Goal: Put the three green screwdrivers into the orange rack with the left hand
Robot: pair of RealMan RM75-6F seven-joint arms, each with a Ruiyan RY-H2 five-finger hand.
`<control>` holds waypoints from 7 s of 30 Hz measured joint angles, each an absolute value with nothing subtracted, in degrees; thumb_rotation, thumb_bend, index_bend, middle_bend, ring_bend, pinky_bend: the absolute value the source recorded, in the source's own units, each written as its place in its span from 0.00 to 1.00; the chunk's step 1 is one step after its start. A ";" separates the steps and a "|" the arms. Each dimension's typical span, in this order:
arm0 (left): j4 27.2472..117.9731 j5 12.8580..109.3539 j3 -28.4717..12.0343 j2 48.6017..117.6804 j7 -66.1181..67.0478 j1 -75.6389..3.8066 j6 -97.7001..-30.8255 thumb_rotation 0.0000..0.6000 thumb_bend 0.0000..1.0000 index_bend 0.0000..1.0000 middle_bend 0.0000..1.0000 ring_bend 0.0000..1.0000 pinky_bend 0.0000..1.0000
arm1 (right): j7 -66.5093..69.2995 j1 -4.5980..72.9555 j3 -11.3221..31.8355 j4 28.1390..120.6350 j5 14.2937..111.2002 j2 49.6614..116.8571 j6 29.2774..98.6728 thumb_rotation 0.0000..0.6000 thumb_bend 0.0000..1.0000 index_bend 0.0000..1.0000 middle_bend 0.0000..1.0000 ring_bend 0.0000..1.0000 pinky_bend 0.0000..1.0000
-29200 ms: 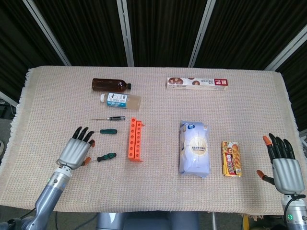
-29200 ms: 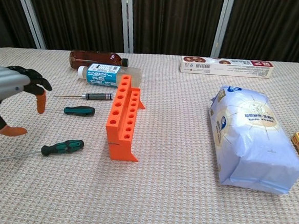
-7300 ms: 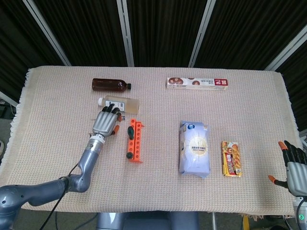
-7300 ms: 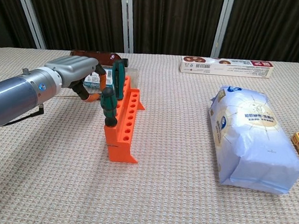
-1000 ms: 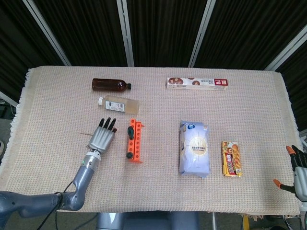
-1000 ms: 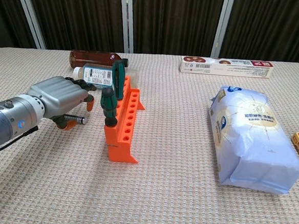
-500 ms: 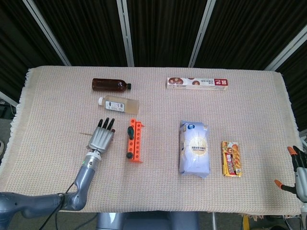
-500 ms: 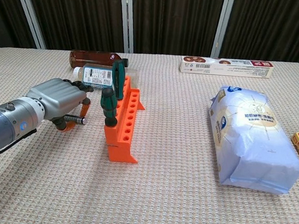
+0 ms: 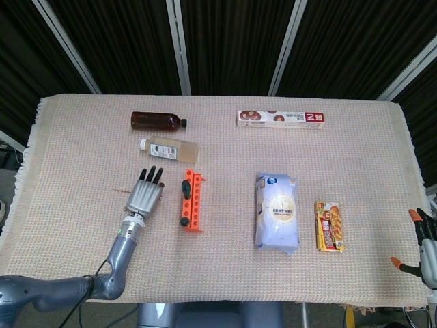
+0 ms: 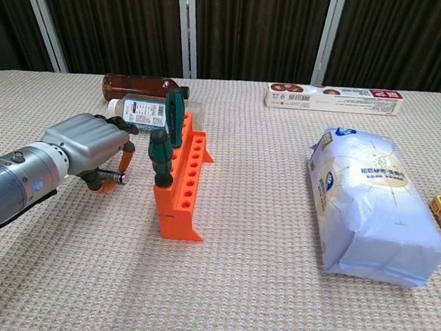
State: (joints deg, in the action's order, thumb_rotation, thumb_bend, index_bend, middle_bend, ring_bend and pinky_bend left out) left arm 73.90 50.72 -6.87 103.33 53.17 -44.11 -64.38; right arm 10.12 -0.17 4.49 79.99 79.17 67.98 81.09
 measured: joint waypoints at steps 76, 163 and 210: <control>91.58 62.45 -27.88 85.81 -34.72 -39.30 -52.72 1.00 0.55 0.70 0.38 0.21 0.27 | 8.07 -0.22 4.72 82.14 79.02 67.47 81.65 1.00 0.00 0.00 0.00 0.00 0.00; 79.94 54.97 -25.06 94.30 -27.14 -44.32 -47.64 1.00 0.55 0.69 0.37 0.20 0.27 | 7.66 0.17 5.06 81.81 77.29 67.55 79.75 1.00 0.00 0.00 0.00 0.00 0.00; 78.45 53.69 -24.68 96.20 -22.97 -45.51 -46.63 1.00 0.50 0.45 0.24 0.10 0.26 | 8.51 0.07 5.09 81.14 77.15 67.65 79.56 1.00 0.00 0.00 0.00 0.00 0.00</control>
